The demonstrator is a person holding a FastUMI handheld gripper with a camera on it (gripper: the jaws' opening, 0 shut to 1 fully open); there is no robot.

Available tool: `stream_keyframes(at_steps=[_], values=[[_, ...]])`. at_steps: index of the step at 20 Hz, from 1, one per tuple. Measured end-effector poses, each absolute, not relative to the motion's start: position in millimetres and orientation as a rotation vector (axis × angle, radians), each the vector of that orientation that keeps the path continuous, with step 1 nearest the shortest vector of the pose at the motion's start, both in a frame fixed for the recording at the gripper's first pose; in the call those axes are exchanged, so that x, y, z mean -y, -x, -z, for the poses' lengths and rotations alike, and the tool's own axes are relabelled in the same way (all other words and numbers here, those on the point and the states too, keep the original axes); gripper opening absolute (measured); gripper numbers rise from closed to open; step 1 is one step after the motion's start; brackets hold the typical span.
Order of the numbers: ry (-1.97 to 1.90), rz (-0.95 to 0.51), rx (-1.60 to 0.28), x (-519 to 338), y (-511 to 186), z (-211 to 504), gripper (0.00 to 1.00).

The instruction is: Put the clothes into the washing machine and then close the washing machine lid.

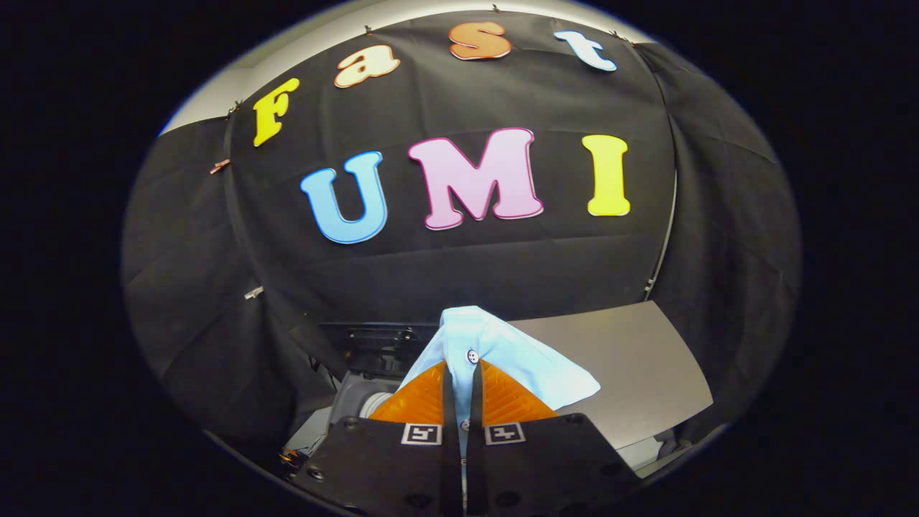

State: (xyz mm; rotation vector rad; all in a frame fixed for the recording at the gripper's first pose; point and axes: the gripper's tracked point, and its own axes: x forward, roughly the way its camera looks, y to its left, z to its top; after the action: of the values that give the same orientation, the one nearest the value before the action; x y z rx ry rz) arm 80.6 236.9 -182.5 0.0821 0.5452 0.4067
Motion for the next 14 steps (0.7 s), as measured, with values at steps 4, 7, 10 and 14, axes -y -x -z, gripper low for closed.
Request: stream_keyframes(at_steps=[4, 7, 10, 14], values=[[-0.094, -0.484, -0.546, -303, -61, 176, 0.07], [-0.081, -0.542, -0.572, -353, -49, 186, 0.07], [-0.065, -0.578, -0.597, -393, -46, 202, 0.07], [-0.049, -0.597, -0.646, -432, -50, 236, 0.07]])
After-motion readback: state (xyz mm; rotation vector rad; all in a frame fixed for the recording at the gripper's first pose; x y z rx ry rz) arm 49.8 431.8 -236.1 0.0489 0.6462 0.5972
